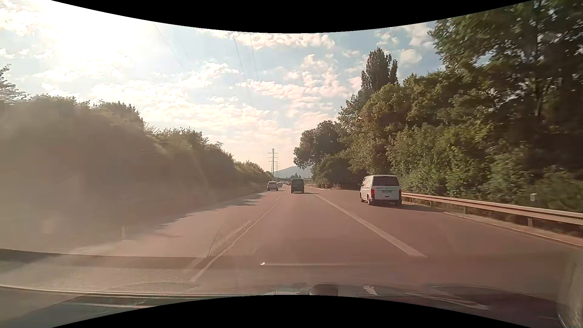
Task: Follow the waypoints while adhering to traffic rules and regulations
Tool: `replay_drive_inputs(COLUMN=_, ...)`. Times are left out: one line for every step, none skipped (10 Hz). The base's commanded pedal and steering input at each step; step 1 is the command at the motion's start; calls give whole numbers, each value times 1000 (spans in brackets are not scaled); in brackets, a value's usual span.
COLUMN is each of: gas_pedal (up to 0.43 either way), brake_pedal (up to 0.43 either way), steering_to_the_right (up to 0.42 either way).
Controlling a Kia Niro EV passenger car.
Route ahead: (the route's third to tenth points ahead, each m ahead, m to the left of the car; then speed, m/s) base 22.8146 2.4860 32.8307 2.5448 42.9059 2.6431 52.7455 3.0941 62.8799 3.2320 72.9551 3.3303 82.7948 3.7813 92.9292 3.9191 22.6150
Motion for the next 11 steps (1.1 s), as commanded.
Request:
replay_drive_inputs(gas_pedal=177, brake_pedal=0, steering_to_the_right=-3)
replay_drive_inputs(gas_pedal=177, brake_pedal=0, steering_to_the_right=-3)
replay_drive_inputs(gas_pedal=177, brake_pedal=0, steering_to_the_right=-3)
replay_drive_inputs(gas_pedal=177, brake_pedal=0, steering_to_the_right=-3)
replay_drive_inputs(gas_pedal=177, brake_pedal=0, steering_to_the_right=-2)
replay_drive_inputs(gas_pedal=177, brake_pedal=0, steering_to_the_right=-2)
replay_drive_inputs(gas_pedal=177, brake_pedal=0, steering_to_the_right=-3)
replay_drive_inputs(gas_pedal=177, brake_pedal=0, steering_to_the_right=-3)
replay_drive_inputs(gas_pedal=177, brake_pedal=0, steering_to_the_right=-3)
replay_drive_inputs(gas_pedal=177, brake_pedal=0, steering_to_the_right=-2)
replay_drive_inputs(gas_pedal=177, brake_pedal=0, steering_to_the_right=-1)
